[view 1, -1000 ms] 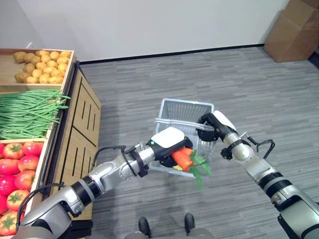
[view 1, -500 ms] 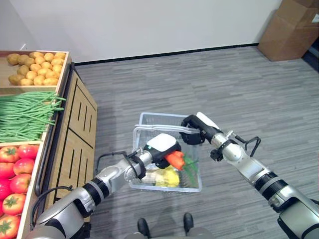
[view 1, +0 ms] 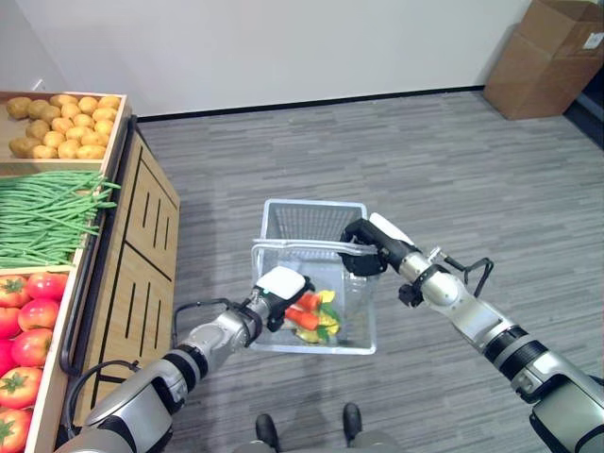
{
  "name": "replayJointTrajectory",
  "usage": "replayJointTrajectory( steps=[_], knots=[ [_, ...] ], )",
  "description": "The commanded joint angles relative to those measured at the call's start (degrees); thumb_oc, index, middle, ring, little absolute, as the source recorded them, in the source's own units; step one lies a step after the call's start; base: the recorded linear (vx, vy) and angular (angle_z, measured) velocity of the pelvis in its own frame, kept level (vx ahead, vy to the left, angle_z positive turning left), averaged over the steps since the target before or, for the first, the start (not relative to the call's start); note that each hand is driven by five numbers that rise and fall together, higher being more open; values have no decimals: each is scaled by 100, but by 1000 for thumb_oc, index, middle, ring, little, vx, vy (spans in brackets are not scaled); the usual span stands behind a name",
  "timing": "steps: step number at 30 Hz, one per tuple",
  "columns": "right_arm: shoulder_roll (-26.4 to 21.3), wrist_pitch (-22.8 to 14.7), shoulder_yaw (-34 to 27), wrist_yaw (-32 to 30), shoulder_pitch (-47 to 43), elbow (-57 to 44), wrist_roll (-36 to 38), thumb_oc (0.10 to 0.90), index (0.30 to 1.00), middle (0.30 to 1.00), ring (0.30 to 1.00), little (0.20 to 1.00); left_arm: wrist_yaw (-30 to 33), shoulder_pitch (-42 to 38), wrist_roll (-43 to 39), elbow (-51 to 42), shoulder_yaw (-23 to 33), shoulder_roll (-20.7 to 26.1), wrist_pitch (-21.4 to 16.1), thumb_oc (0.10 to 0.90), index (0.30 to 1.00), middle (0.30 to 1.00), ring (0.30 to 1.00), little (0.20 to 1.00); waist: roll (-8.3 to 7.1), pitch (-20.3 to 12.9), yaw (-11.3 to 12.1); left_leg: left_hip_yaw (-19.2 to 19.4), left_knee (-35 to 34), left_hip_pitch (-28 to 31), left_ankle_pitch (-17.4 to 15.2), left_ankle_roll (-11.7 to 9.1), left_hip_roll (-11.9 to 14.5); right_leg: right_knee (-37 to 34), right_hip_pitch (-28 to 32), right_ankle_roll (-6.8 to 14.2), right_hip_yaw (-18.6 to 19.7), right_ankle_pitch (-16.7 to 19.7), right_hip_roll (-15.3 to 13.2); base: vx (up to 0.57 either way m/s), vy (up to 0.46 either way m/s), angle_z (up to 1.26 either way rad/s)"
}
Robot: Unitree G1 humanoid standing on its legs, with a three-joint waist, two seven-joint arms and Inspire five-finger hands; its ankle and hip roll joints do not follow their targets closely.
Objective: Get the vegetables into the basket
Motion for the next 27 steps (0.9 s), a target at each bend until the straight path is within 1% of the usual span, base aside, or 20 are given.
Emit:
replayJointTrajectory(
  steps=[1,7,10,11,12,13,14,15,16,17,18,19,20,21,22,23,24,25,26,27],
  knots=[
    [251,-623,-631,-327,-814,-402,393,400,300,300,300,300,373,-361,98,78,239,-136,-58,900,1000,1000,1000,1000,-318,-610,125,-136,1,193,-215,-530,445,13,-58,470,-146,102,-503,0,0,0],
    [314,-579,-692,-391,-724,-142,233,400,300,300,300,300,395,-318,-2,-234,314,-57,-80,900,1000,1000,1000,1000,-322,-591,163,-181,1,161,-209,-524,444,11,-61,465,-176,111,-515,0,0,0],
    [328,-461,-891,-550,-560,260,0,400,300,300,300,300,358,-206,-580,-1164,539,166,-340,900,1000,1000,1000,1000,-313,-581,212,-225,1,138,-201,-515,430,7,-40,461,-224,113,-523,-10,-6,3],
    [324,-411,-964,-624,-492,455,-173,400,300,300,300,300,265,-106,-911,-1552,627,250,-474,900,1000,1000,1000,1000,-311,-573,235,-246,1,133,-198,-511,426,7,-33,460,-239,116,-524,-10,-6,5],
    [320,-382,-1013,-671,-459,544,-310,400,300,300,300,300,191,-16,-1157,-1808,711,321,-530,900,1000,1000,1000,1000,-308,-571,251,-259,1,129,-197,-508,427,7,-28,458,-248,117,-529,-8,-3,4],
    [338,-385,-1007,-677,-457,547,-322,400,300,300,300,300,146,8,-1188,-1872,730,365,-511,900,1000,1000,1000,1000,-315,-576,238,-262,1,130,-198,-508,427,6,-25,458,-251,116,-528,0,0,0],
    [329,-292,-1176,-811,-333,910,-609,400,300,300,300,300,-209,259,-2052,-2566,888,489,-744,900,1000,1000,1000,1000,-295,-571,284,-298,1,125,-191,-497,414,5,-5,457,-271,123,-538,-3,0,4],
    [341,-301,-1173,-818,-331,921,-617,400,300,300,300,300,-251,275,-2090,-2617,902,524,-727,900,1000,1000,1000,1000,-300,-575,279,-299,1,126,-192,-497,415,4,-2,458,-273,123,-537,-13,6,6],
    [410,-221,-1372,-871,-201,1353,-575,400,300,300,300,300,-696,575,-3268,-3259,1101,705,-806,900,1000,1000,1000,1000,-267,-575,322,-317,1,124,-184,-488,401,6,12,454,-297,129,-547,-8,5,7],
    [422,-229,-1365,-872,-201,1361,-574,400,300,300,300,300,-731,598,-3307,-3312,1122,742,-781,900,1000,1000,1000,1000,-273,-581,313,-317,1,126,-185,-488,402,5,14,455,-298,129,-546,-14,12,11],
    [444,-171,-1430,-878,-93,1819,-648,400,300,300,300,300,-863,841,-4179,-3794,1285,945,-829,900,1000,1000,1000,1000,-238,-583,356,-344,1,128,-180,-486,390,5,33,457,-325,138,-563,-3,7,10],
    [460,-183,-1420,-882,-103,1837,-649,400,300,300,300,300,-890,863,-4211,-3837,1308,979,-808,900,1000,1000,1000,1000,-244,-586,345,-346,1,129,-181,-486,390,4,36,457,-327,138,-562,-8,16,8],
    [457,-120,-1506,-900,17,2345,-780,400,300,300,300,300,-1177,1283,-5217,-4237,1485,1233,-828,900,1000,1000,1000,1000,-217,-581,376,-376,1,129,-174,-485,372,5,52,455,-349,147,-568,-3,8,4],
    [460,-121,-1503,-901,15,2347,-780,400,300,300,300,300,-1180,1288,-5220,-4243,1490,1238,-825,900,1000,1000,1000,1000,-219,-582,372,-377,1,128,-174,-485,371,4,52,455,-349,147,-569,-10,13,4],
    [471,-109,-1569,-911,88,2560,-805,400,300,300,300,300,-1342,1528,-5769,-4433,1582,1324,-804,900,1000,1000,1000,1000,-206,-576,391,-386,1,123,-171,-484,362,5,53,454,-357,158,-574,-18,9,9],
    [507,-116,-1670,-942,212,2827,-793,400,300,300,300,300,-1444,1851,-6272,-4569,1719,1509,-788,900,1000,1000,1000,1000,-189,-562,411,-402,1,109,-159,-486,359,3,54,457,-359,174,-582,-17,9,11],
    [515,-118,-1664,-943,215,2828,-794,400,300,300,300,300,-1451,1869,-6281,-4584,1732,1522,-783,900,1000,1000,1000,1000,-194,-569,405,-402,1,109,-160,-486,359,2,54,457,-359,174,-582,-18,9,10],
    [560,-155,-1843,-982,471,3081,-790,400,300,300,300,300,-1464,2252,-6446,-4559,1960,1644,-753,900,1000,1000,1000,1000,-178,-552,433,-423,1,99,-149,-483,348,5,49,460,-368,180,-583,-5,7,6],
    [597,-185,-1904,-994,579,3170,-776,400,300,300,300,300,-1494,2400,-6502,-4517,2026,1671,-726,900,1000,1000,1000,1000,-179,-562,430,-436,1,99,-146,-482,343,5,55,462,-379,180,-585,0,0,0],
    [598,-185,-1903,-994,580,3170,-776,400,300,300,300,300,-1494,2402,-6502,-4518,2028,1671,-726,900,1000,1000,1000,1000,-179,-564,428,-437,1,98,-146,-482,343,5,55,462,-380,180,-585,0,0,0]
  ],
)
